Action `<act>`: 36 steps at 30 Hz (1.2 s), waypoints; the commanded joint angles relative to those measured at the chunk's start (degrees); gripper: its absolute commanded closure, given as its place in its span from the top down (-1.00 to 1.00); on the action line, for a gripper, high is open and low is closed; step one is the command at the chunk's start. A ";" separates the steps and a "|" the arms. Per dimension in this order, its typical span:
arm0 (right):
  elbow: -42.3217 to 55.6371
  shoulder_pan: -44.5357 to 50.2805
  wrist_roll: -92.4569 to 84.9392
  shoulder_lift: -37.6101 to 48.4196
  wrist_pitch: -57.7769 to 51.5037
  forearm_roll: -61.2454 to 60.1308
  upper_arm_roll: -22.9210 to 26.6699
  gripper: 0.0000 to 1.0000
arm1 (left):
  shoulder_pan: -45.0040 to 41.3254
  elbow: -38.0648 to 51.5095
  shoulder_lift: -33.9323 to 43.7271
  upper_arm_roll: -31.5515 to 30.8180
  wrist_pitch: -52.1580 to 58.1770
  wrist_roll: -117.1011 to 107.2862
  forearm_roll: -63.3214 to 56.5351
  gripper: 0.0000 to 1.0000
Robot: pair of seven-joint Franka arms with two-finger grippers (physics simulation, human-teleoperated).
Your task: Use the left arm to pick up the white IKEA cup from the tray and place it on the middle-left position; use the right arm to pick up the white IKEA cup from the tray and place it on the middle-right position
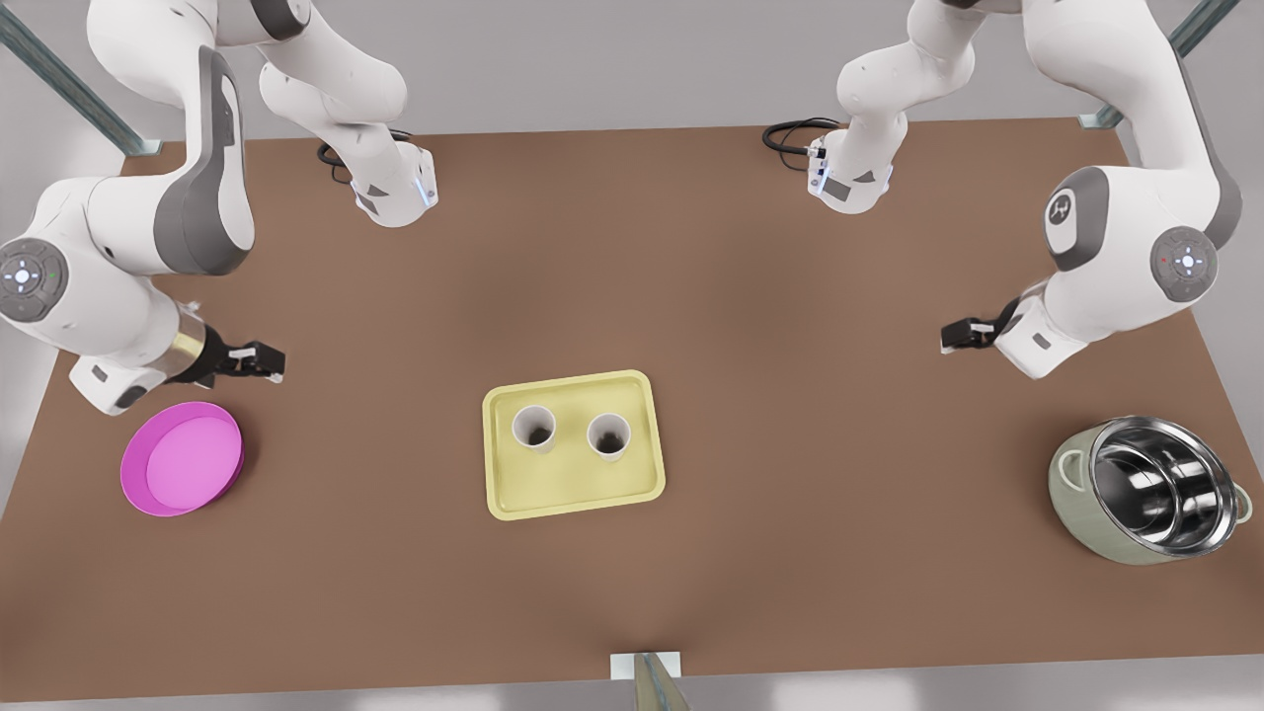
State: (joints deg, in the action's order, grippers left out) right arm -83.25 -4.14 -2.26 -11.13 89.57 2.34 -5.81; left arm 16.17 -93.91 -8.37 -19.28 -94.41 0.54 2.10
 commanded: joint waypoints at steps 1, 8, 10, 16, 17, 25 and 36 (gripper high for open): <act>0.02 0.00 -2.58 0.06 4.56 0.03 0.01 1.00 | -0.53 -0.31 0.11 -0.32 -8.69 3.33 1.16 1.00; 0.46 0.44 -1.88 -2.75 8.86 -0.23 -1.66 1.00 | -25.93 17.17 -18.25 -0.23 -8.78 -25.94 -6.22 1.00; 0.37 4.31 -0.03 -6.79 13.00 -0.15 -2.89 1.00 | -31.81 28.42 -27.66 -0.06 -8.86 -34.02 -9.56 1.00; -0.85 19.43 29.06 -15.32 22.58 0.38 -3.07 1.00 | -40.17 33.44 -36.01 0.56 -14.57 -48.44 -16.25 1.00; -0.94 20.83 30.03 -16.02 22.76 0.29 -3.07 1.00 | -42.19 33.79 -38.03 1.52 -18.61 -52.57 -16.25 1.00; -5.34 23.56 34.25 -22.35 31.63 0.20 -2.98 1.00 | -47.99 41.17 -45.59 4.86 -22.05 -54.95 -16.25 1.00; -7.80 23.12 34.16 -26.31 35.50 1.43 -2.81 0.93 | -50.72 40.91 -49.11 6.01 -26.27 -56.79 -16.33 1.00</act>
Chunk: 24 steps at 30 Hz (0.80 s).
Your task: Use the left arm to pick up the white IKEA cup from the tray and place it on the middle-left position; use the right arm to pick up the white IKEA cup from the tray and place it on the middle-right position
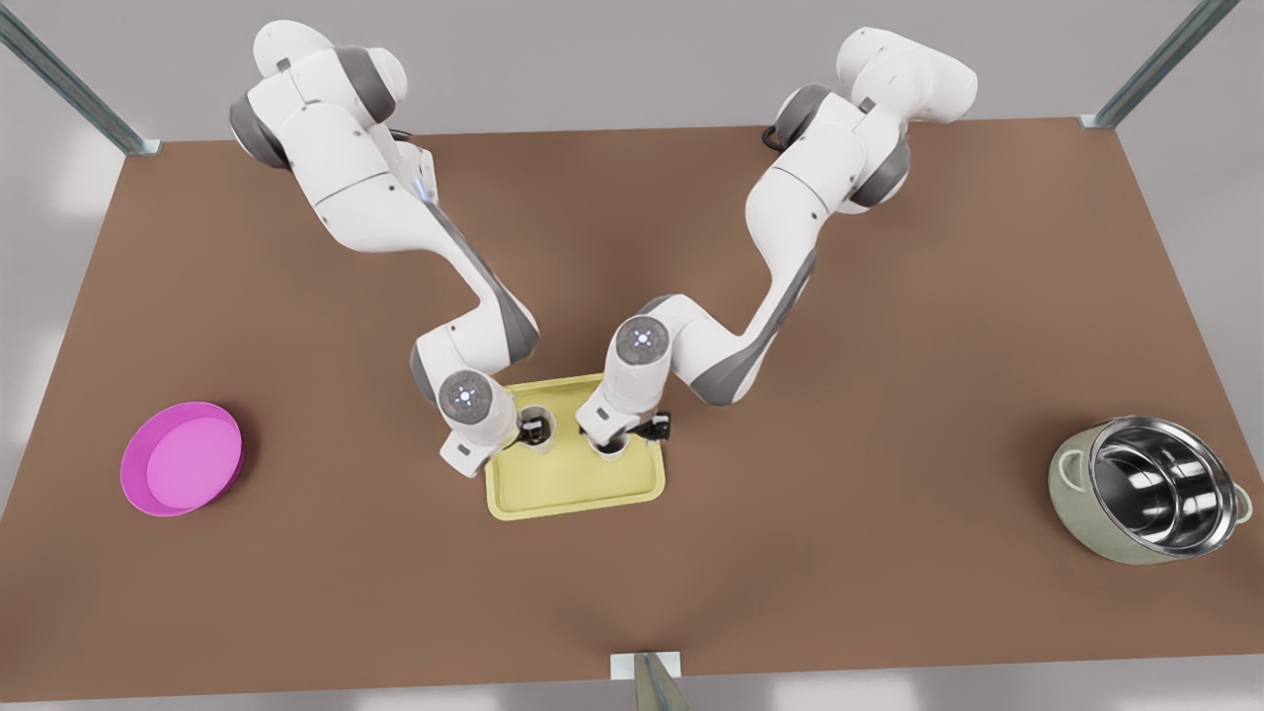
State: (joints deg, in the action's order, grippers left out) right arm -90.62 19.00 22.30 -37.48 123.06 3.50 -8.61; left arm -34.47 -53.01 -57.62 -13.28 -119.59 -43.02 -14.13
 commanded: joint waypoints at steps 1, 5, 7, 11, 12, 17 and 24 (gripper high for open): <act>-0.79 -0.10 9.52 0.03 2.01 0.27 0.00 0.84 | -0.07 0.01 0.23 0.01 -0.91 -13.14 -0.11 1.00; -0.88 -0.02 9.34 -0.23 2.01 0.27 0.00 -0.01 | 1.16 -3.06 1.63 0.01 1.99 -7.78 -2.13 1.00; -0.88 -0.02 9.08 -0.23 2.01 0.36 0.00 -0.20 | 1.16 -4.38 1.55 0.01 1.73 -7.87 -2.13 1.00; -0.79 -0.02 8.90 -0.05 2.10 0.36 0.00 -0.31 | 1.08 -5.52 1.55 -0.25 1.47 -8.31 -2.13 1.00; -0.79 -0.02 8.90 0.38 2.01 0.36 0.00 -0.31 | 1.16 -5.61 1.11 -0.25 0.59 -8.31 -2.13 1.00; -1.14 -0.02 8.11 2.85 1.48 0.27 0.00 -0.30 | 0.99 -5.61 -1.44 -0.17 -6.00 -9.89 -2.04 1.00; -1.76 0.60 8.02 0.12 2.45 0.27 -0.17 -0.31 | 0.90 -5.52 -2.41 -0.17 -7.06 -10.33 -2.13 0.91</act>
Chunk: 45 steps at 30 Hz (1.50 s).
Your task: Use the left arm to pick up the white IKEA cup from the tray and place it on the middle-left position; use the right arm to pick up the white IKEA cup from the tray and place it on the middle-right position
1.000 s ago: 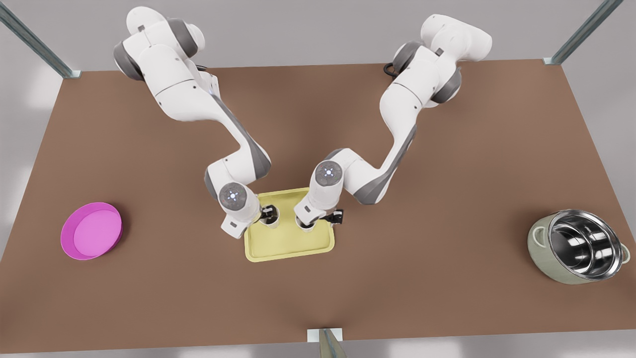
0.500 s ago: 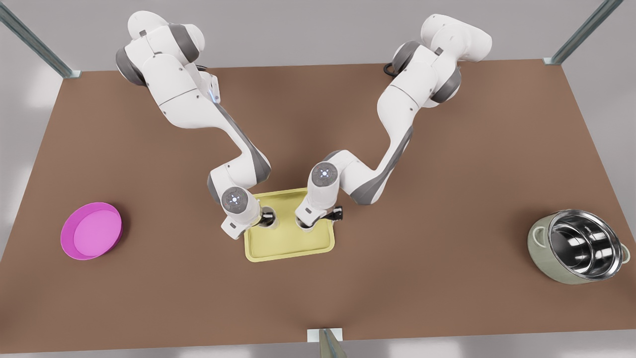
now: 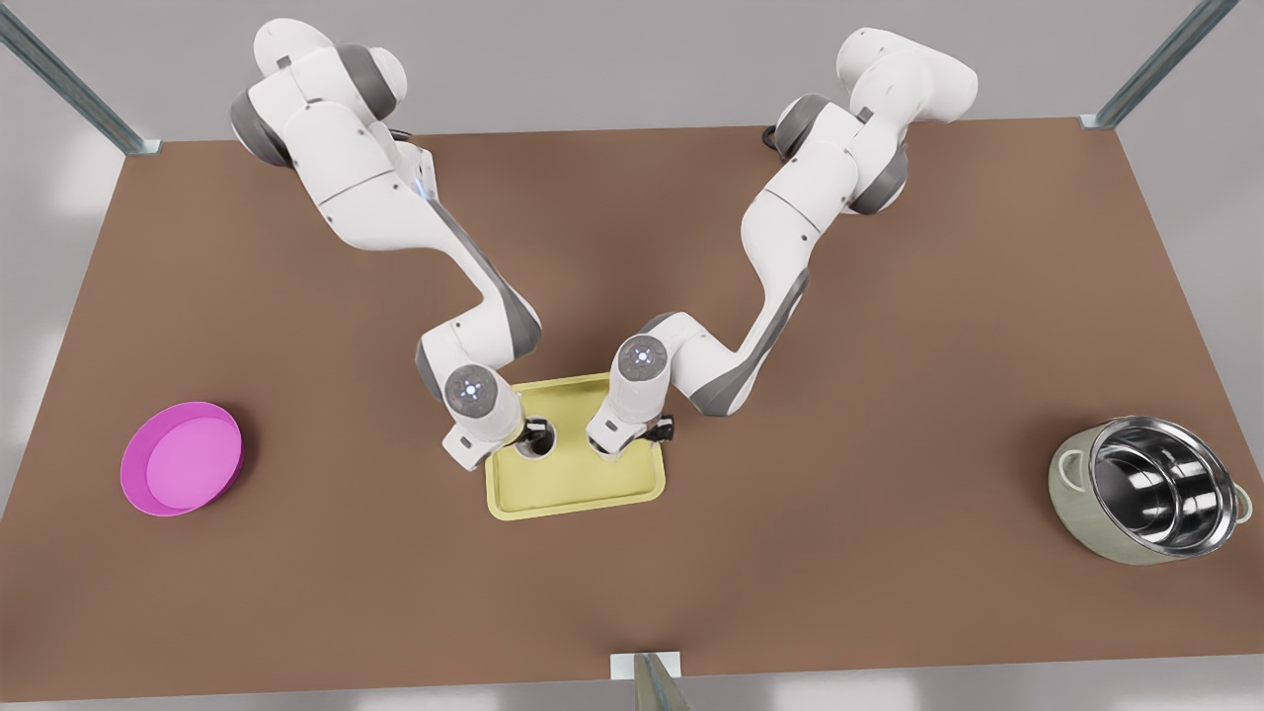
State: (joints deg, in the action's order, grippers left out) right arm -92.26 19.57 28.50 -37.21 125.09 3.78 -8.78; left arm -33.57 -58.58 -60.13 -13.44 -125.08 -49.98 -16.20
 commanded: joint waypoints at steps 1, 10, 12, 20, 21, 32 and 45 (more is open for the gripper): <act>-0.64 0.03 1.82 -0.14 0.77 0.00 -0.01 -0.47 | 0.00 0.05 0.02 -0.01 -1.57 -3.54 -0.06 0.86; -0.99 -0.59 -0.20 3.72 0.33 -0.27 0.34 -0.41 | 0.09 0.31 0.63 -0.18 -1.39 -5.83 1.61 -0.58; -1.87 -3.40 -4.32 4.78 0.24 -0.27 0.78 -0.52 | 0.17 0.31 0.98 -0.18 -0.78 -5.83 1.70 -0.58; -6.70 -16.58 -27.18 6.36 2.69 -5.63 0.61 -0.54 | 15.02 0.93 9.95 -3.44 16.71 11.92 5.04 -0.58; -8.55 -16.58 -27.18 6.36 5.77 -5.63 0.61 -0.54 | 18.80 0.49 9.51 -3.44 16.71 19.56 5.04 -0.58; -8.46 -16.67 -26.92 11.63 4.90 -5.01 1.13 1.00 | 26.98 -7.51 5.99 -3.26 -0.34 40.40 0.92 -0.55; -0.72 -21.42 -31.75 31.50 -25.86 -3.70 2.10 1.00 | 27.42 -10.59 6.61 -3.26 -4.56 40.58 -0.06 1.00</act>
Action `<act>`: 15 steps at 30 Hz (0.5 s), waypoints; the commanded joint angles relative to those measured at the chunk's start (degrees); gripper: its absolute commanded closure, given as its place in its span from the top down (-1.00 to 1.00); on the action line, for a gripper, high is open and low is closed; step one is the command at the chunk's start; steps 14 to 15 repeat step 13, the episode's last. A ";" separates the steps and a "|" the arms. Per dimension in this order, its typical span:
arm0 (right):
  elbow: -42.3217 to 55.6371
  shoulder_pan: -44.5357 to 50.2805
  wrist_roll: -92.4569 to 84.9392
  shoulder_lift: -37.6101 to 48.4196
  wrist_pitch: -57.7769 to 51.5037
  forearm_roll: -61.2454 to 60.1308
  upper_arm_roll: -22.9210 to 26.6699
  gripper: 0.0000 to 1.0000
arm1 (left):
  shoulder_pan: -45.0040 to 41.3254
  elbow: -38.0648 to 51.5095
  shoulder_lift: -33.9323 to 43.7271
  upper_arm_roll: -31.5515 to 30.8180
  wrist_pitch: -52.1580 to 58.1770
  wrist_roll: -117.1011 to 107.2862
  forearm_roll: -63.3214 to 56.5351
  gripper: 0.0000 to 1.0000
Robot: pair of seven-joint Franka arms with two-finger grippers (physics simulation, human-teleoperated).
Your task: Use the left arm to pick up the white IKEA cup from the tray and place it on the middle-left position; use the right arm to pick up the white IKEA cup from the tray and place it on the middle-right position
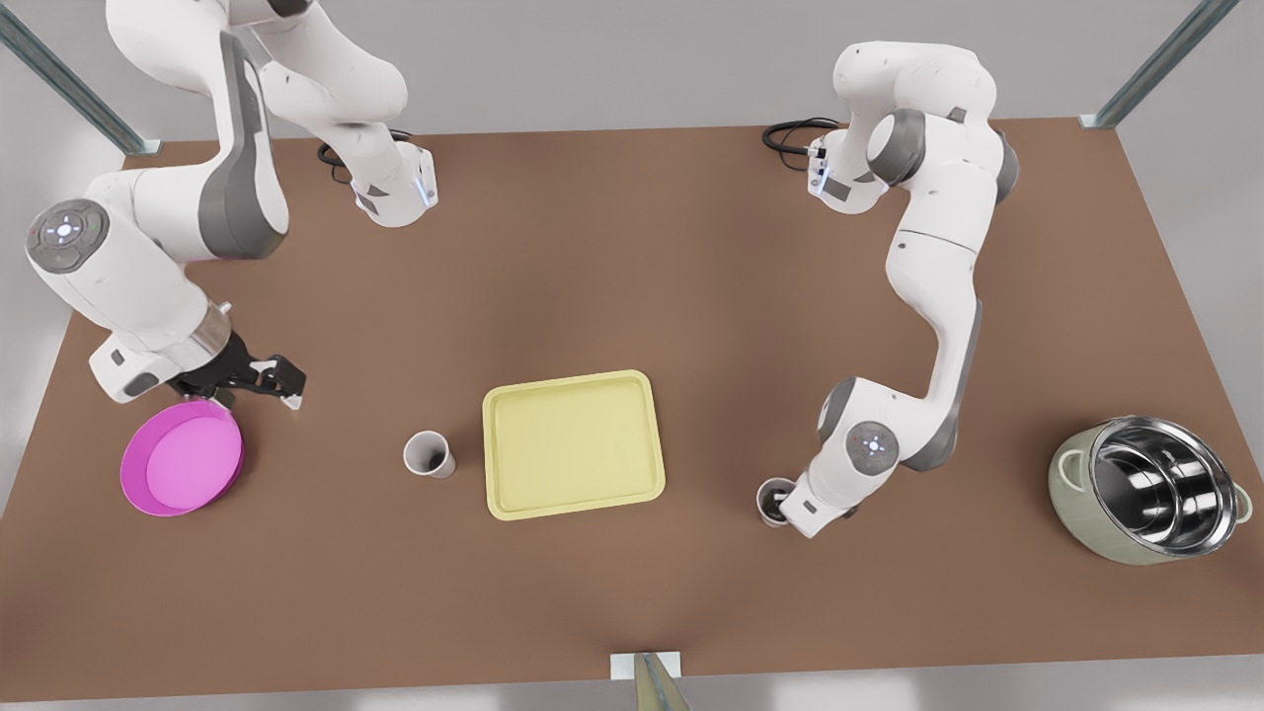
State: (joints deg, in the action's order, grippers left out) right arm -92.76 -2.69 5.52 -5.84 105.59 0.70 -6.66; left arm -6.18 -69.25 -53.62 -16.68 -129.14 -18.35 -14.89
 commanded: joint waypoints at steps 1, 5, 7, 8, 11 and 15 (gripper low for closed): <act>-0.67 0.85 -8.77 0.74 -6.27 -0.61 -0.11 1.00 | 0.12 0.08 0.54 -0.02 0.03 9.04 -1.37 1.00; -0.67 0.85 -9.39 0.56 -5.48 -0.79 -0.02 1.00 | 2.04 0.69 22.50 -1.25 38.59 6.31 5.48 1.00; -0.67 0.85 -9.39 0.56 -5.48 -0.79 -0.02 1.00 | 12.77 -8.17 33.66 -1.95 38.63 14.48 13.84 1.00; -0.67 0.85 -9.39 0.56 -5.48 -0.79 -0.02 1.00 | 12.69 -10.82 34.73 -1.95 35.01 14.57 13.40 1.00; -0.67 0.85 -9.39 0.47 -5.40 -0.79 -0.02 1.00 | 12.42 -9.15 34.20 -1.95 34.57 14.13 11.90 1.00; -0.58 0.85 -9.48 0.47 -5.40 -0.79 -0.11 1.00 | 12.42 -9.06 34.38 -2.04 34.66 14.05 11.90 1.00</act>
